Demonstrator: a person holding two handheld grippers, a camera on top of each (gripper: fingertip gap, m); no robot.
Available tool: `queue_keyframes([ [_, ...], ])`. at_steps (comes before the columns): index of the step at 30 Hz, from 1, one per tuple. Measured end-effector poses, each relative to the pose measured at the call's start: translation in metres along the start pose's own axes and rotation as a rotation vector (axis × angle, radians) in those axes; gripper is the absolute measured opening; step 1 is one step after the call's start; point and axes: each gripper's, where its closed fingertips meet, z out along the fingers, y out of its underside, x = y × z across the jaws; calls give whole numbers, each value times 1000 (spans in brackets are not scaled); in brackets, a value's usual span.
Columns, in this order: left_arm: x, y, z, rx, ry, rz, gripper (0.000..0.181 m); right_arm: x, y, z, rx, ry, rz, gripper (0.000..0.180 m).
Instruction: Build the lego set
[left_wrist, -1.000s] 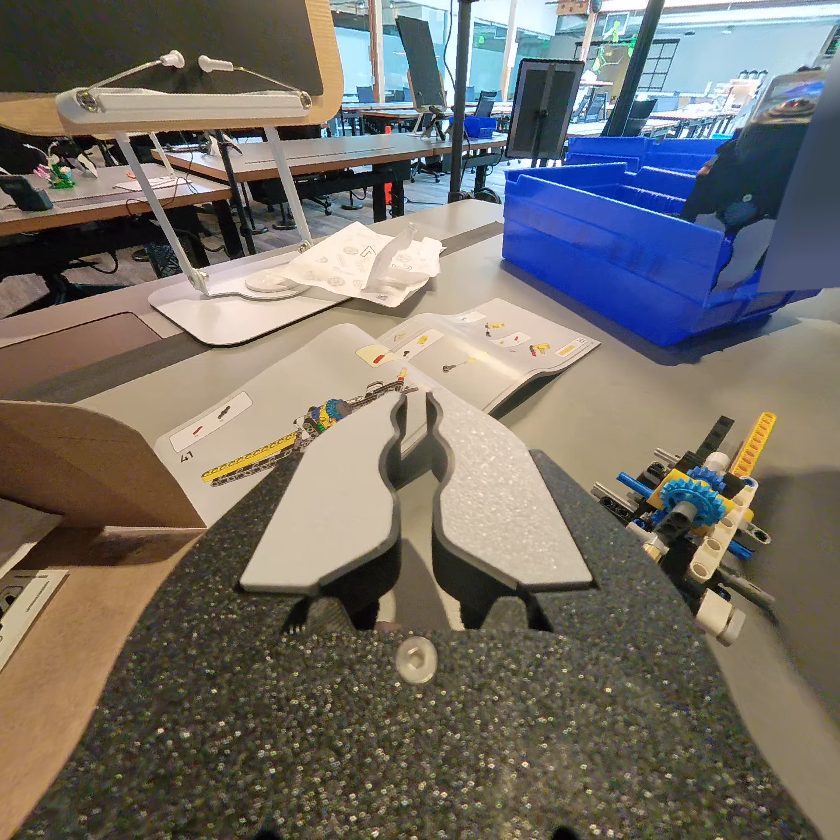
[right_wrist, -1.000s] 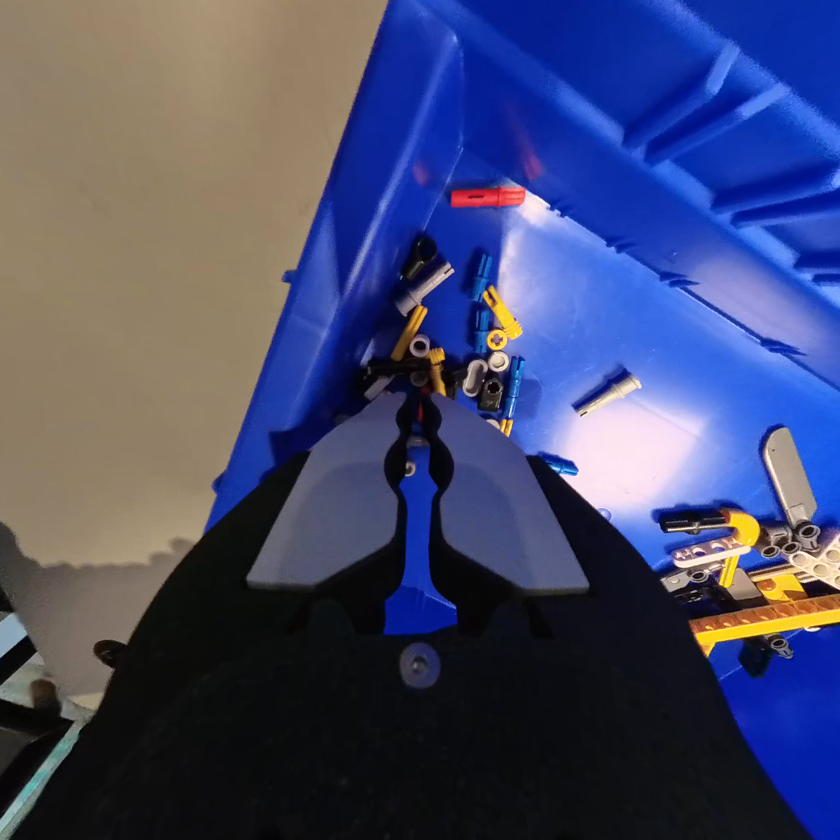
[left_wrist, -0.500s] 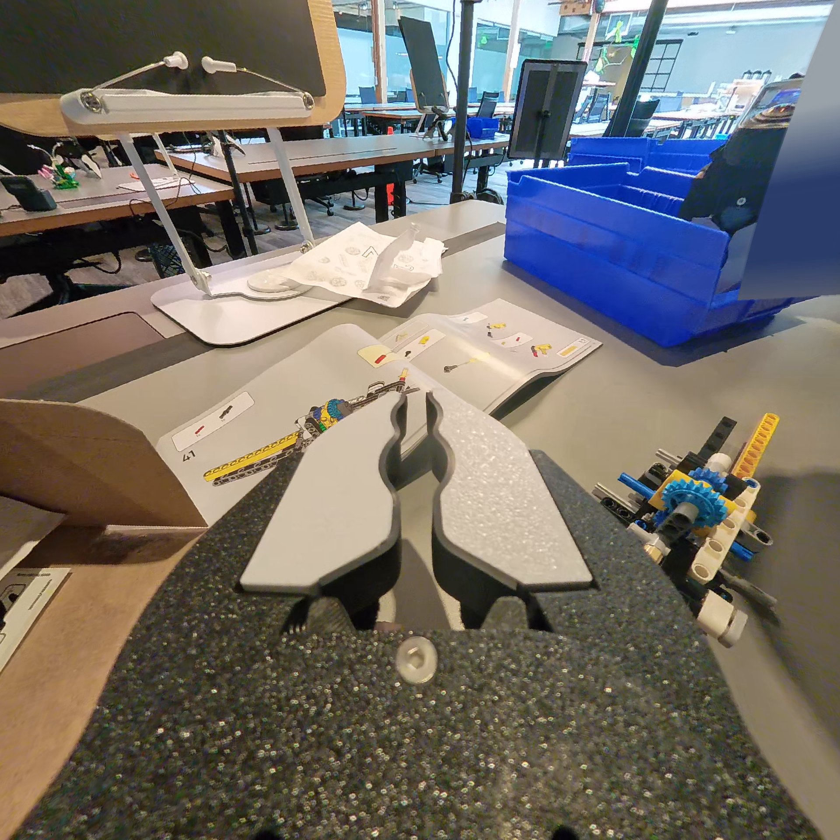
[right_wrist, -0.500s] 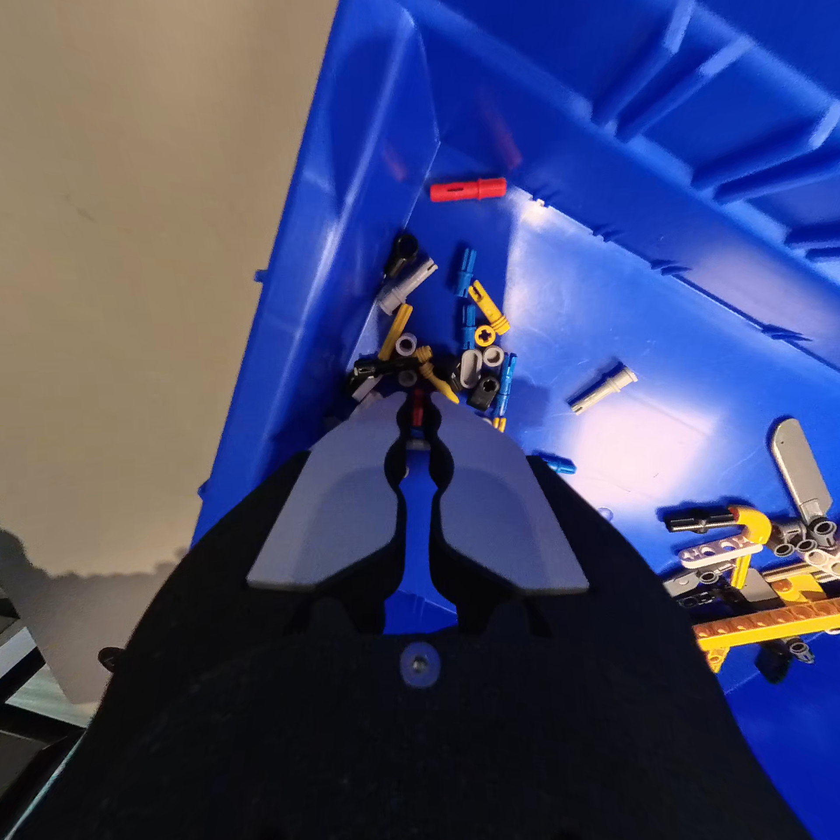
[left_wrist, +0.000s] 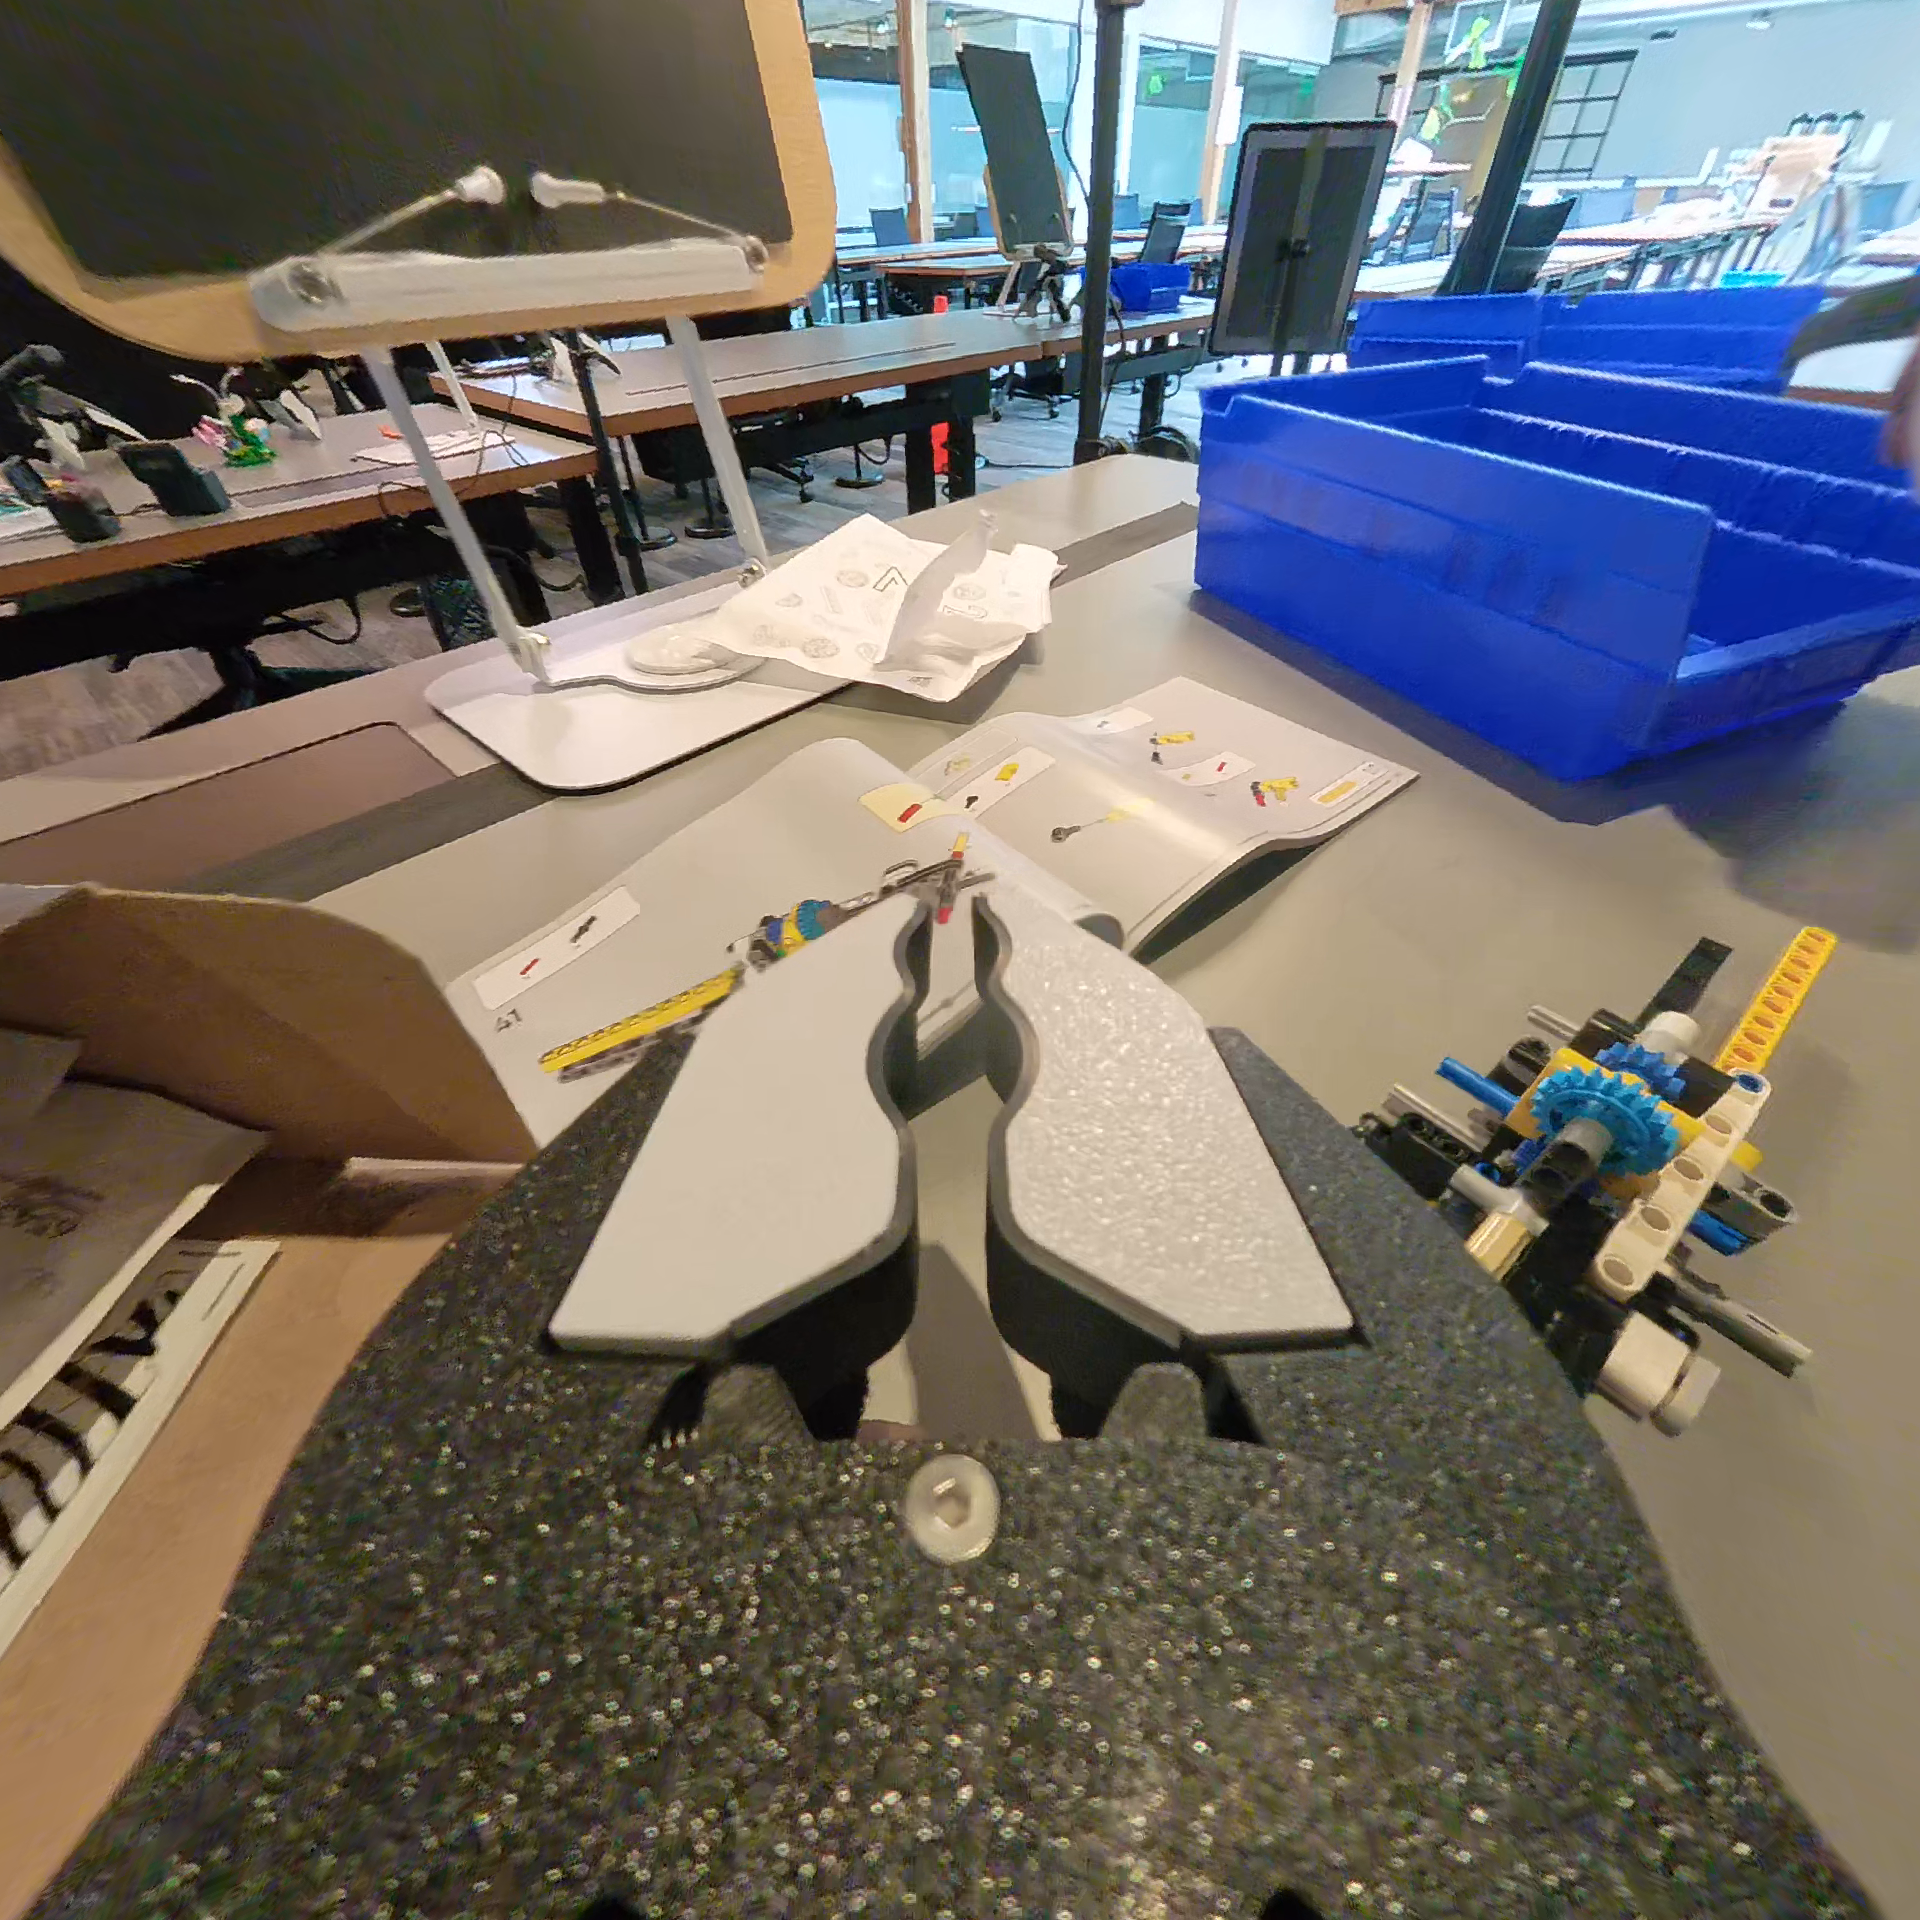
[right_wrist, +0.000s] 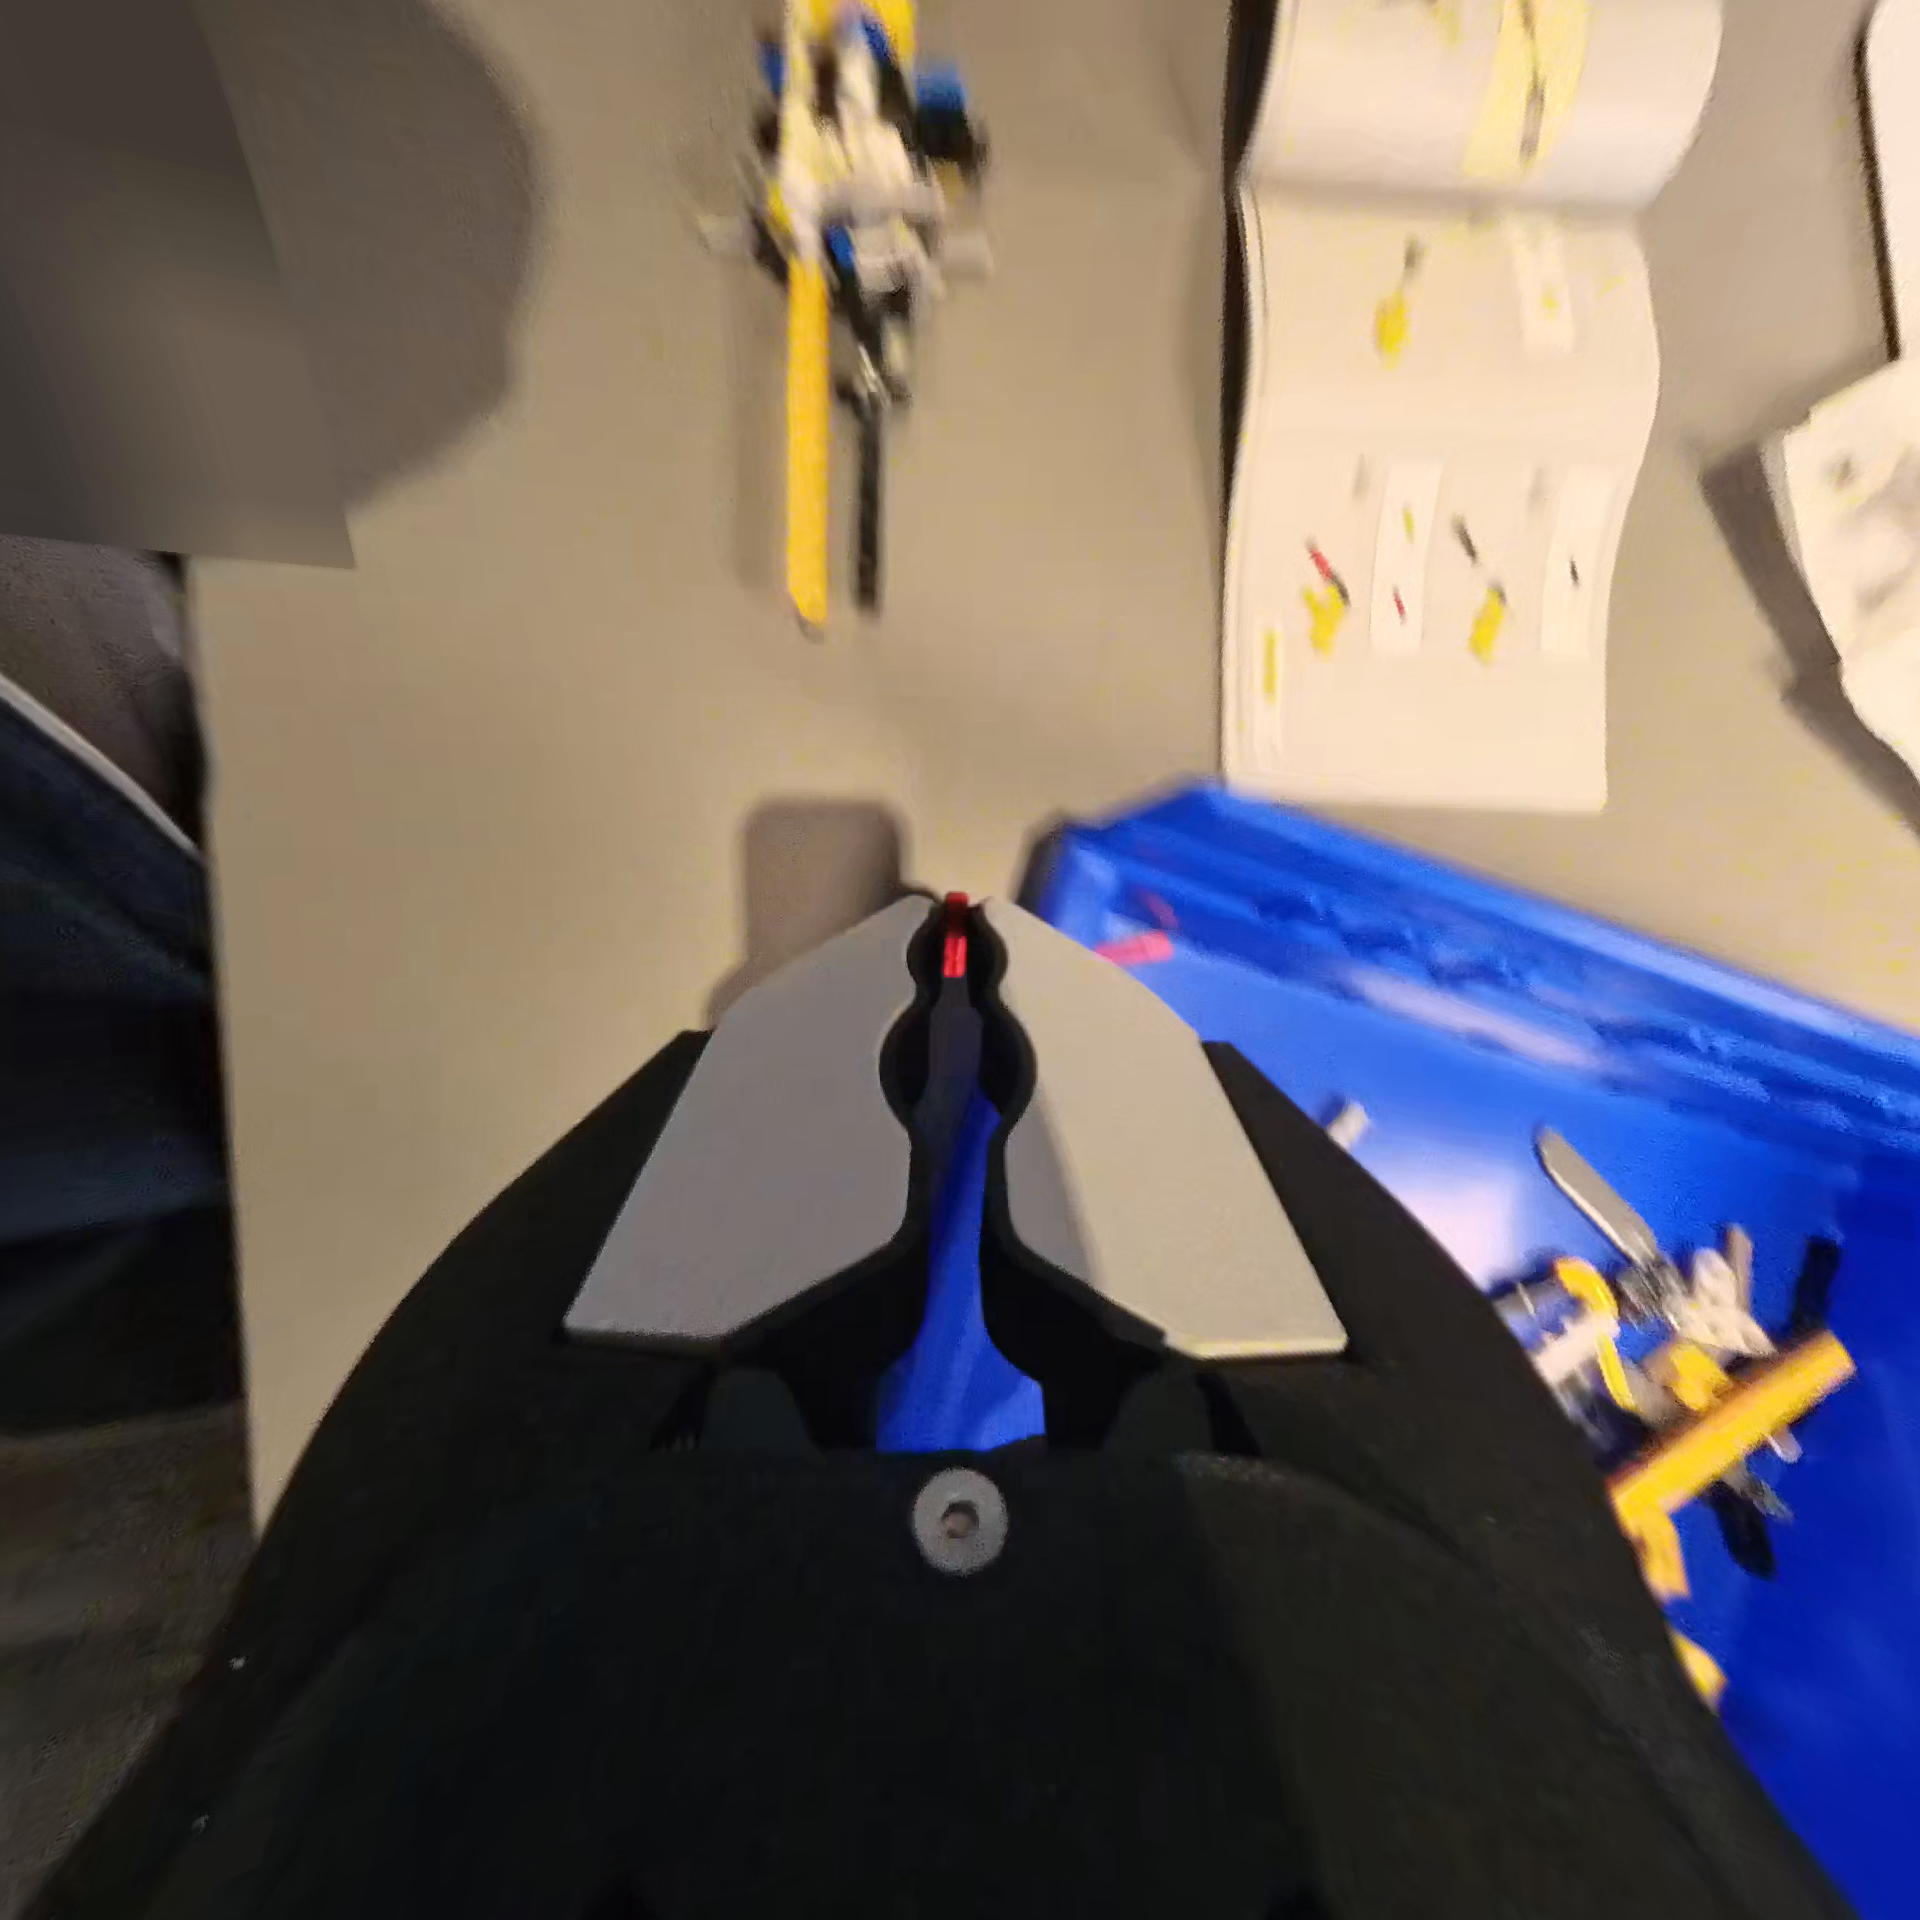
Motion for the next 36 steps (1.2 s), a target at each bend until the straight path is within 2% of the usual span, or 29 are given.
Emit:
queue_keyframes([
  [3,-11,-5,-10,3,-56,0,7,-37,-51,26,120,-56,-4,3],
  [7,-28,-10,-26,21,-135,-8,7,-81,-117,90,197,-118,-8,4],
  [13,-47,0,-48,-3,-218,-15,7,-117,-177,179,162,-83,-63,4],
  [17,-55,7,-53,-26,-235,-31,7,-111,-177,215,62,13,-84,4],
  [20,-57,9,-52,-37,-229,-58,7,-107,-172,226,31,28,-65,4],
  [27,-52,12,-49,-63,-220,-33,7,-109,-160,236,2,22,-46,6],
  [36,-54,13,-50,-58,-220,-52,7,-105,-161,223,100,38,-30,14],
])
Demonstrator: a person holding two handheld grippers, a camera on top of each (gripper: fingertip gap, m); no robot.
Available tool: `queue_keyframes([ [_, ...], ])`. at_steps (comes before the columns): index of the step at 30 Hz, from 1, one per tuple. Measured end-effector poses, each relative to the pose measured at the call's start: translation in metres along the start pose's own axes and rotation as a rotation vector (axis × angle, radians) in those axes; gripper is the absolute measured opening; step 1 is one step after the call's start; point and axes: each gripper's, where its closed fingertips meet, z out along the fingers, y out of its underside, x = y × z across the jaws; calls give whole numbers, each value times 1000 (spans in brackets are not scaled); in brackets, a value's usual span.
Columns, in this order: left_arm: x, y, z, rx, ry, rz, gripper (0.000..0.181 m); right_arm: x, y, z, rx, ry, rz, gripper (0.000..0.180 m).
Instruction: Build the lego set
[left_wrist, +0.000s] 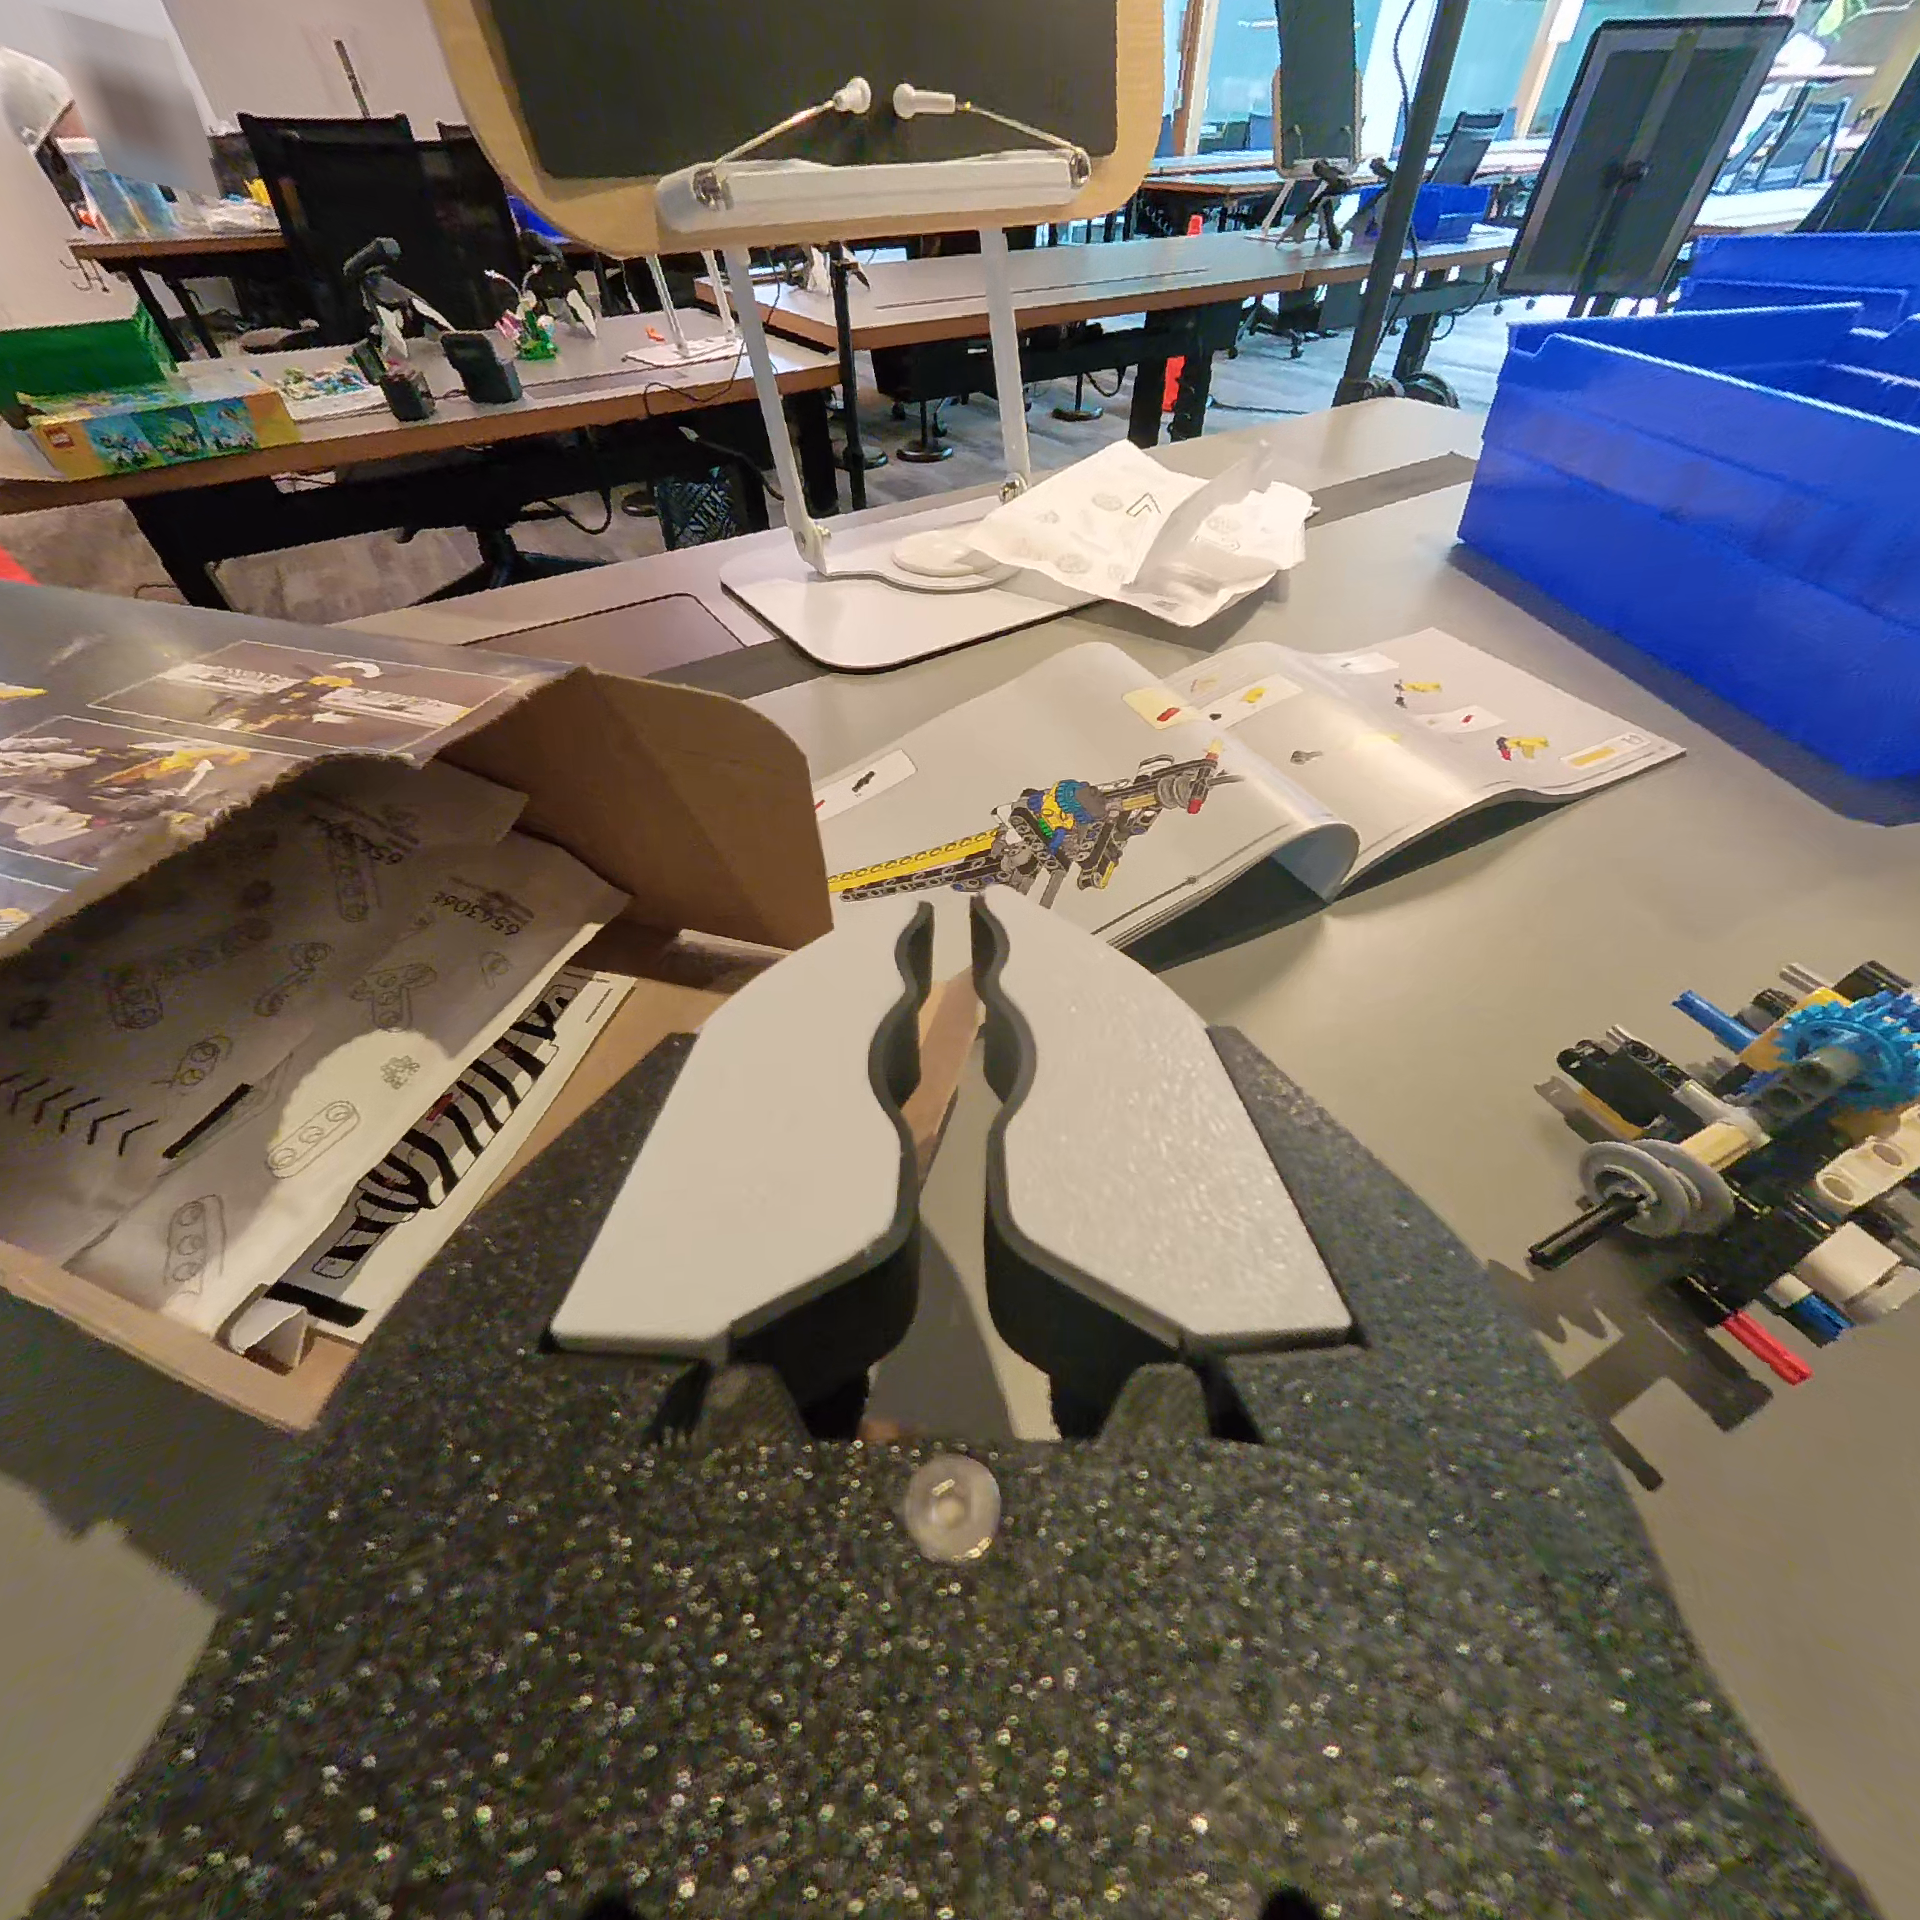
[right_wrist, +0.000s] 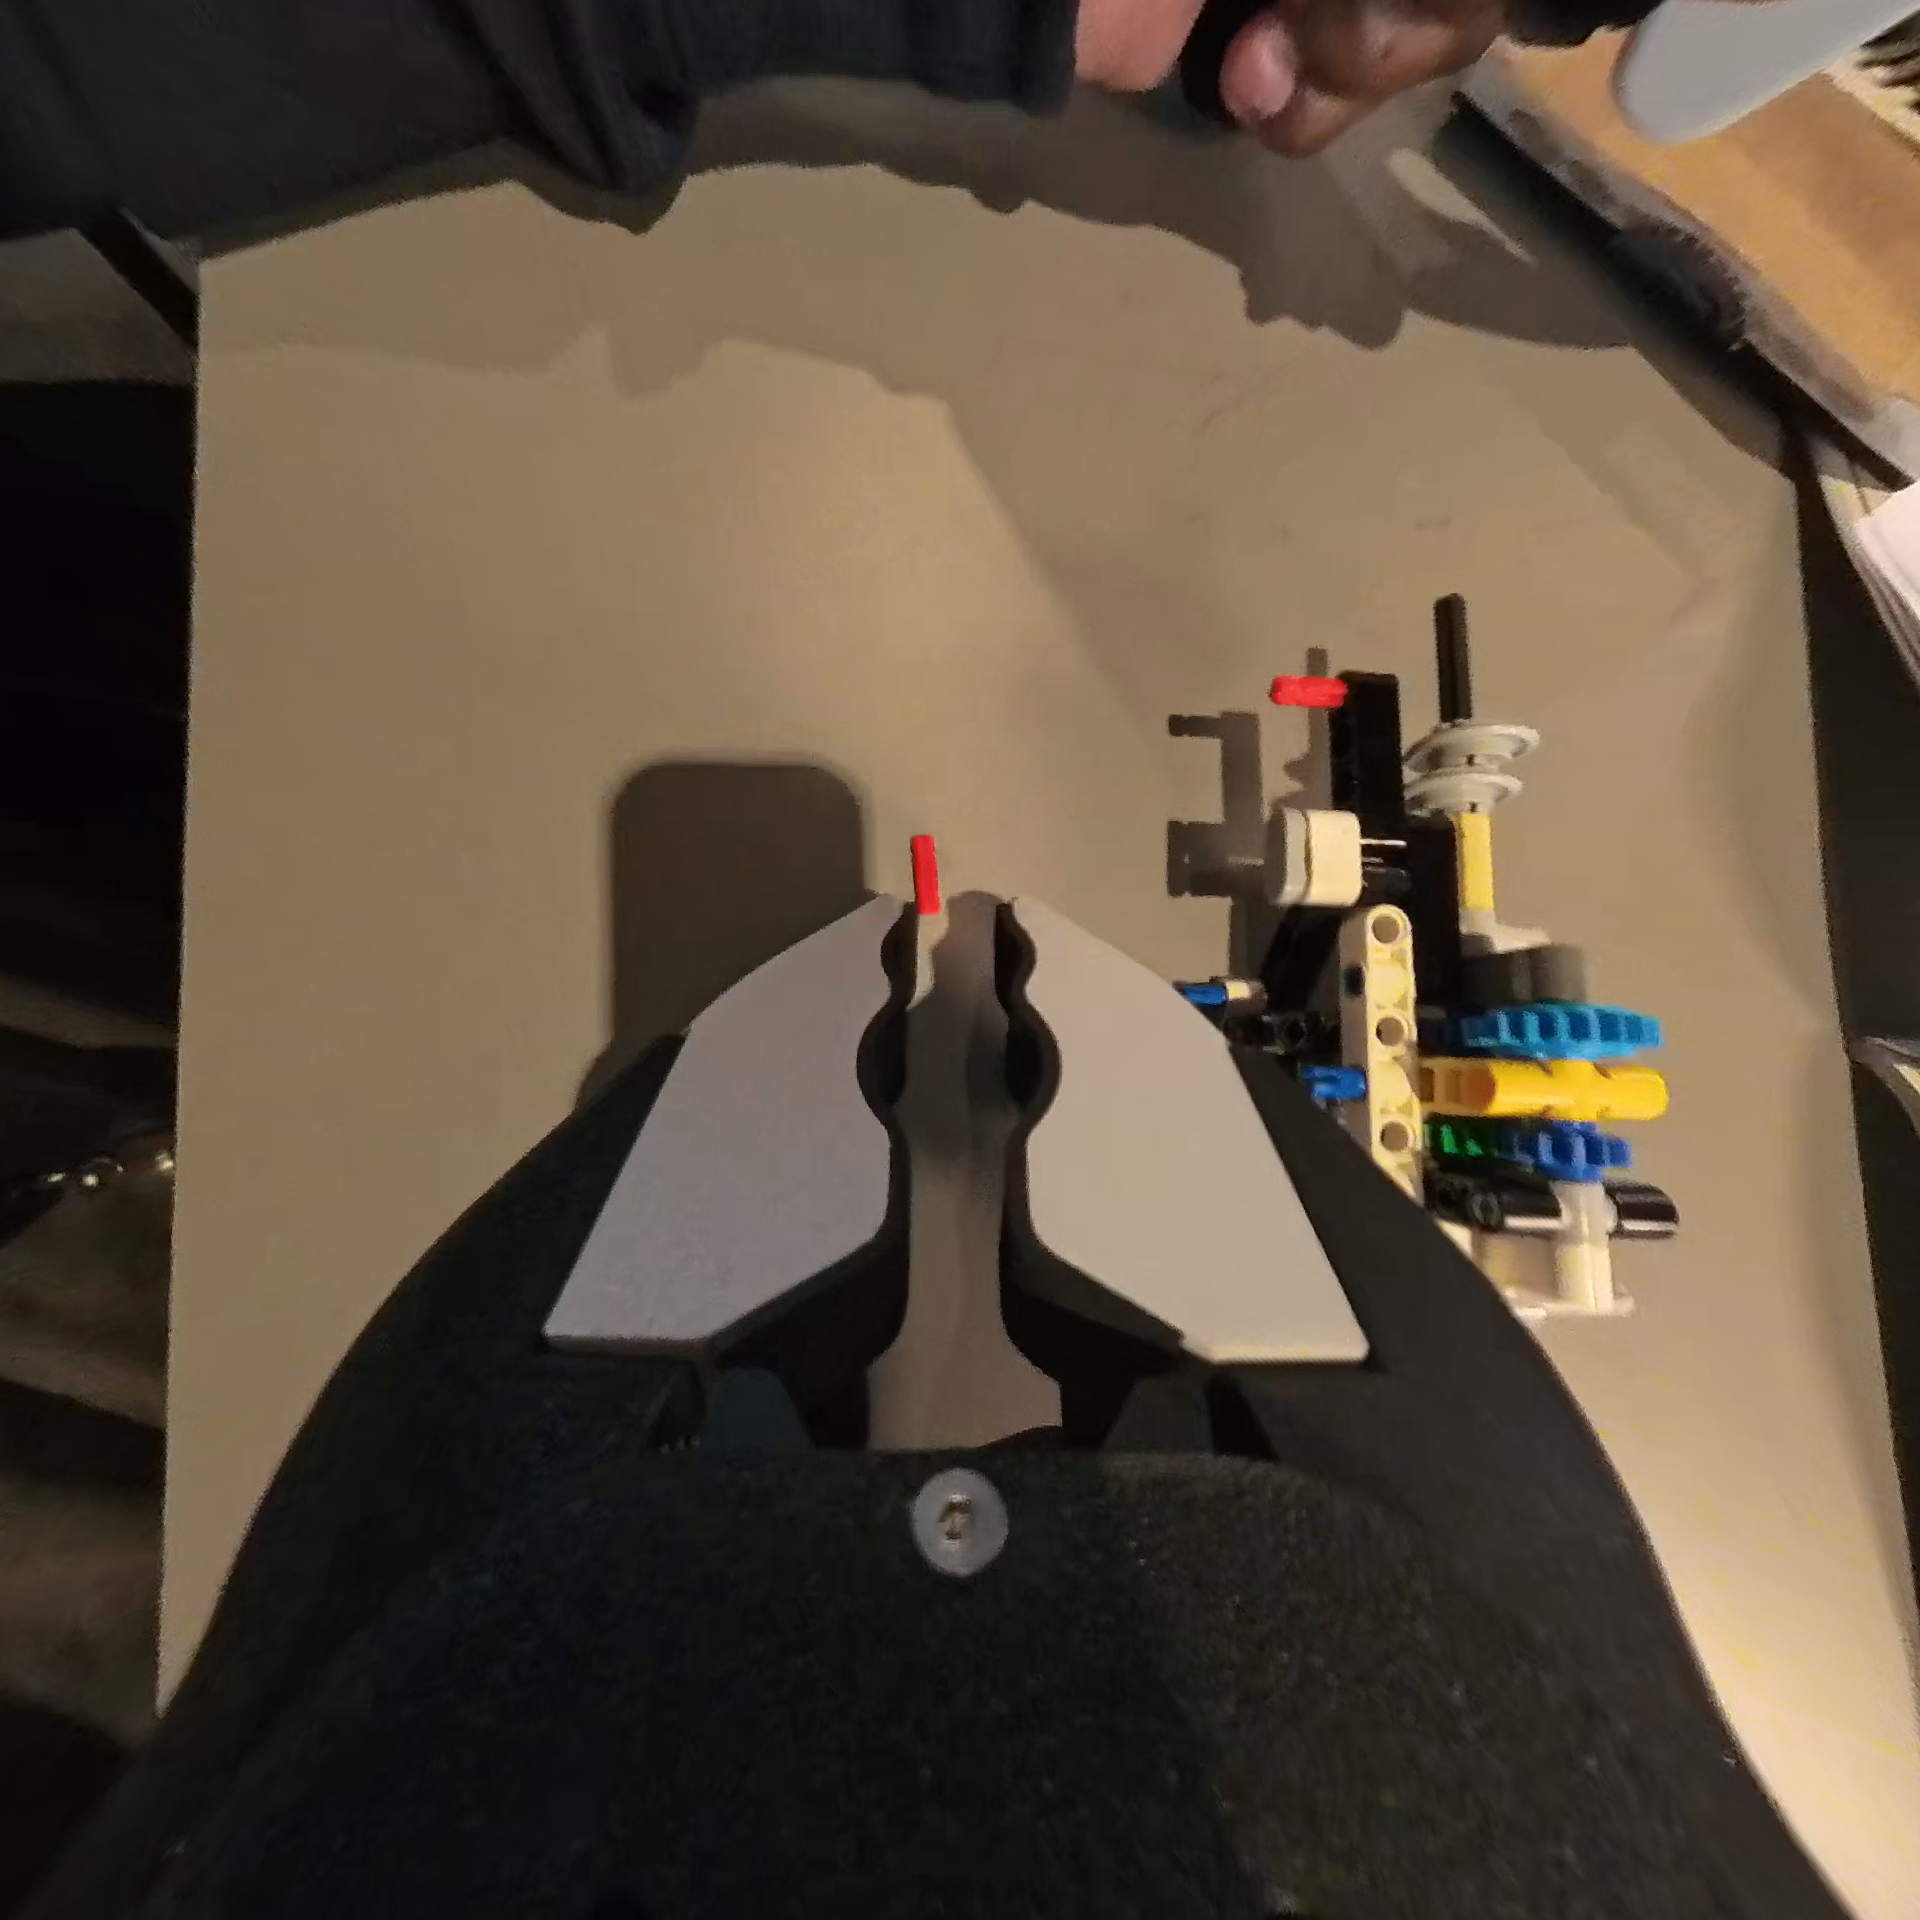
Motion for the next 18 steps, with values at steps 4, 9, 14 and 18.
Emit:
queue_keyframes([
  [4,2,1,1,-2,10,2,7,4,6,-13,51,-3,26,14],
  [9,3,4,2,-12,18,-1,7,3,21,-23,95,-28,61,14],
  [14,4,7,4,-21,16,1,7,-2,30,-28,145,-65,67,14],
  [18,4,7,4,-21,18,6,7,0,29,-34,188,-75,75,13],
])
